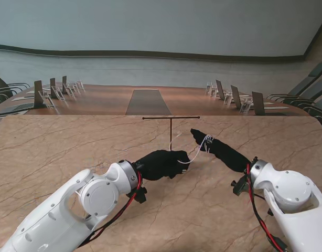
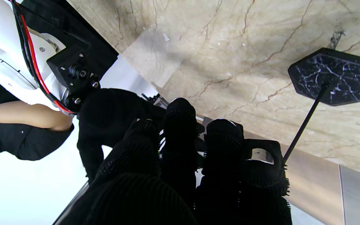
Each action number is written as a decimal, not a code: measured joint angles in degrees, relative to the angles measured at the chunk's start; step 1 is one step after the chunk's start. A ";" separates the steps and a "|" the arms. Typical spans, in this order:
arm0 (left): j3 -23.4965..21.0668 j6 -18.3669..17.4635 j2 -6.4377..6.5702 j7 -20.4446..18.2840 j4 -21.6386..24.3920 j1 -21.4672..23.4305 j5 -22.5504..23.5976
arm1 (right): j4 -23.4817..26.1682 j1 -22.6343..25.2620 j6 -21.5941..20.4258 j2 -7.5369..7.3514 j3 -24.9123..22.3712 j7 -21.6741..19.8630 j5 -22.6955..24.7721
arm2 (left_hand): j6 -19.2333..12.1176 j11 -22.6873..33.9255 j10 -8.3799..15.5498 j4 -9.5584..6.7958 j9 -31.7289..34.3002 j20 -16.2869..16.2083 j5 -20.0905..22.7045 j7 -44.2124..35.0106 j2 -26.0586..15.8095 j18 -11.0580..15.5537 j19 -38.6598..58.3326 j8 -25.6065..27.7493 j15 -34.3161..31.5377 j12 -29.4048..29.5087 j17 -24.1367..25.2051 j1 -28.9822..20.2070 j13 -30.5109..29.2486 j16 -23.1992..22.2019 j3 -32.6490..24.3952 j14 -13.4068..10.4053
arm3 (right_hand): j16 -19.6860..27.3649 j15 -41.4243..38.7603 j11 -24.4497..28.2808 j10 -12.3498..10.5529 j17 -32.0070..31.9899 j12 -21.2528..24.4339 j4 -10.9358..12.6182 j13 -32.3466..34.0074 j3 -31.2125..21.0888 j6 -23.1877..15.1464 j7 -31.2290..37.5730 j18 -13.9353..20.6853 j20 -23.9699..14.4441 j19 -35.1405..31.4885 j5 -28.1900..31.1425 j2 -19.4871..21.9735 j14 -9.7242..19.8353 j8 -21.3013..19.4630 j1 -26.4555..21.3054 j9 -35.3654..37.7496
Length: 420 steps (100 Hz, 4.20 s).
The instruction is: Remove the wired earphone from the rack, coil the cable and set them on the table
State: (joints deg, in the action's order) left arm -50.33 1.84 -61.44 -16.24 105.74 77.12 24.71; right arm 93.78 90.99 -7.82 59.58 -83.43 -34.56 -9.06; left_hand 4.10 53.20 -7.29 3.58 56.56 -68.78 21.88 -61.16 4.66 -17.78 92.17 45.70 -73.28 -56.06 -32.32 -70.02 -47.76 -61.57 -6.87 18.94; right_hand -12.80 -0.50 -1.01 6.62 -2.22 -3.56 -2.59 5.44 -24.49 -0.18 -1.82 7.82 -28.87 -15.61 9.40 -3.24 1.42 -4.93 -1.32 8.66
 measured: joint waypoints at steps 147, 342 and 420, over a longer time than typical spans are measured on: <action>9.16 5.46 -2.73 5.01 -11.32 -3.17 -5.80 | 6.43 -0.28 -3.68 -1.00 7.23 -3.08 -3.09 | -1.23 -8.59 -0.11 -0.19 -10.75 9.09 -6.34 7.57 -0.68 2.19 -13.25 -12.23 16.17 6.50 16.71 5.44 12.94 5.68 7.30 -0.23 | -0.03 -1.30 2.38 0.00 0.63 -0.91 0.00 0.00 0.04 -0.47 0.45 0.03 0.01 -0.49 0.00 -0.01 0.01 -7.34 -0.22 0.03; -4.91 7.04 -1.26 8.05 -8.94 8.46 5.27 | 7.53 5.87 -6.91 -0.51 0.43 1.53 -1.80 | -0.58 -15.52 -0.09 -0.30 -19.14 22.65 -10.73 30.52 3.64 3.89 -26.34 -17.44 27.31 12.85 27.78 31.99 19.25 11.74 -9.85 -2.78 | -0.03 -1.70 3.80 0.14 0.70 -0.94 0.00 0.00 1.19 -3.30 1.19 -0.01 1.93 -2.63 -0.06 -0.20 -0.07 -14.12 -1.82 0.03; -10.03 3.67 -1.28 11.76 -3.98 13.05 6.00 | 5.49 8.00 -2.87 0.22 2.89 4.03 -0.51 | -1.65 -15.86 -0.09 -0.33 -18.52 22.65 -10.71 30.52 -4.97 4.16 -26.32 -17.44 26.57 12.88 27.73 21.31 19.26 11.81 6.83 -2.78 | -0.03 -1.70 3.80 0.14 0.66 -0.96 0.00 0.00 1.24 -3.65 1.19 -0.01 2.51 -2.88 -0.07 -0.21 -0.07 -16.38 -1.82 0.04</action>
State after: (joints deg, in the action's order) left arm -60.35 5.51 -62.72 -4.48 101.77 90.17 30.72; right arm 99.27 99.00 -10.69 59.80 -80.54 -30.53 -9.57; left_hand 2.45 37.34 -7.37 3.25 38.04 -46.13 11.17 -30.64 -0.31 -13.62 65.86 28.27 -46.71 -43.18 -4.59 -48.72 -28.50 -49.76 -0.04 16.16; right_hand -12.84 -2.20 2.78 6.76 -1.56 -4.52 -2.59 5.44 -23.25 -3.82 -0.63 7.81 -26.35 -18.49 9.33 -3.45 1.36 -21.31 -3.14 8.70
